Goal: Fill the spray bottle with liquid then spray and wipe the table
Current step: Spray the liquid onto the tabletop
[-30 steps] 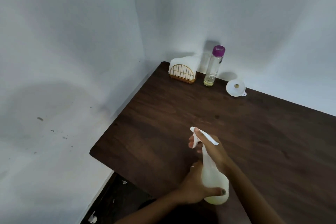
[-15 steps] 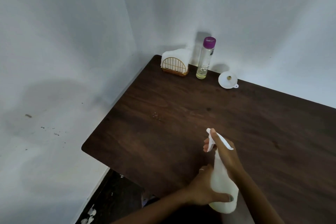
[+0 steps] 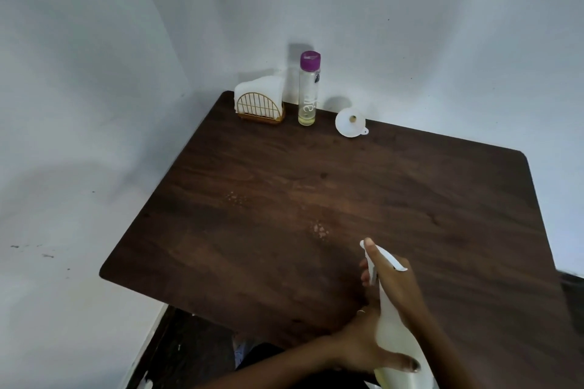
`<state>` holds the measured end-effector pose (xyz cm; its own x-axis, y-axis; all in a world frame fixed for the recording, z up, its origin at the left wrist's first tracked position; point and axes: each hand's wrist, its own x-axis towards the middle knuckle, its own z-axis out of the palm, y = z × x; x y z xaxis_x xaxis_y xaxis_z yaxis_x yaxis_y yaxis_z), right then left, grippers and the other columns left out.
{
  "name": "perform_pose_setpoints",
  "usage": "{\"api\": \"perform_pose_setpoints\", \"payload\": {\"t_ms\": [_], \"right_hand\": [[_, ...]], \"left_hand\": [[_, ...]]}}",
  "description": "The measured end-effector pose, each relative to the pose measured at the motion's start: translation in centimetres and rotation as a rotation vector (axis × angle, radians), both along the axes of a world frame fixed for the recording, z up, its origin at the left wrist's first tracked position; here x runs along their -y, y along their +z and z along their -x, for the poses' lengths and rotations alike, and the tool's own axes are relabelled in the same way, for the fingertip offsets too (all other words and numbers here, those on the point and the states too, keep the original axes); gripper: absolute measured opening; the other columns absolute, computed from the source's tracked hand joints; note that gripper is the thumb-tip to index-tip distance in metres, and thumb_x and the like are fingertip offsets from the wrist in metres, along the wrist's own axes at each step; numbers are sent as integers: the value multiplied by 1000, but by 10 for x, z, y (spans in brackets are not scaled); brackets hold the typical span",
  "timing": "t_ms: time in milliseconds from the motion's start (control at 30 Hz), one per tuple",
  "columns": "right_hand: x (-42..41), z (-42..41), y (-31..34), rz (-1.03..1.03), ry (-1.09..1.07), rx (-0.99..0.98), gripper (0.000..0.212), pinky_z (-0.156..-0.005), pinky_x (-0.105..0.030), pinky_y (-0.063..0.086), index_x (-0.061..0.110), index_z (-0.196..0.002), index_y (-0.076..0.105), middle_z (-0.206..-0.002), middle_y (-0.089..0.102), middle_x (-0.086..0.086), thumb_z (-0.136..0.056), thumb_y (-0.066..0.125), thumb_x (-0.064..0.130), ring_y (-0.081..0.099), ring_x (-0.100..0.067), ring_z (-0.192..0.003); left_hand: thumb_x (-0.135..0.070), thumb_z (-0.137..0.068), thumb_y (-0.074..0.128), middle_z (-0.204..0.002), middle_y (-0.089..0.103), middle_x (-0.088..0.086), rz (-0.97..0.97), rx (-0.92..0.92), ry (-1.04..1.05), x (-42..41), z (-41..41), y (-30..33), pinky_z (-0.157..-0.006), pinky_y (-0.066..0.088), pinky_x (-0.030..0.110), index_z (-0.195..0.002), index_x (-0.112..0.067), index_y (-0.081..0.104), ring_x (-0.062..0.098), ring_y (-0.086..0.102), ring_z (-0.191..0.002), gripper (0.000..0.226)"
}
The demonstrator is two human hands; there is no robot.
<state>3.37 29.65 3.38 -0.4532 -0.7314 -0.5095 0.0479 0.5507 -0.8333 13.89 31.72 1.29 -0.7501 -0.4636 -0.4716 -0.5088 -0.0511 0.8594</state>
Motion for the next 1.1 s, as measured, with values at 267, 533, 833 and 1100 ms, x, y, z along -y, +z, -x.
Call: {"api": "perform_pose_setpoints", "payload": {"t_ms": [267,533,833,1100], "right_hand": [[5,9,17,204,225,-59,20,-75,-21,49,28,-102,70,-91,72,7,-82,71,26,67,-8,-89],[21,-29,19,263,-158,-324,32,-69,-29,51,20,-86,54,-88,62,0,-70,80,11,61,-14,-83],[73,3,26,408,-266,-326,38,-68,-4,47,15,-106,63,-91,66,8,-72,81,15,64,-4,-87],[165,101,30,488,-220,-385,38,-67,-5,49,15,-103,61,-89,62,14,-71,81,11,62,-2,-82]], "left_hand": [[-60,-58,78,-146,33,-17,49,-5,157,9,-6,-9,-112,34,37,-146,-34,19,4,32,-136,109],[-24,-81,70,-144,34,-16,219,-23,287,39,-15,-8,-97,23,-2,-144,-23,24,-10,34,-130,78],[-73,-67,50,-129,49,-17,477,-46,401,106,24,3,-97,42,15,-136,-25,40,-4,48,-117,85],[-48,-86,61,-159,20,-3,504,-67,301,194,100,1,-110,21,22,-151,-22,15,13,23,-143,83]]}}
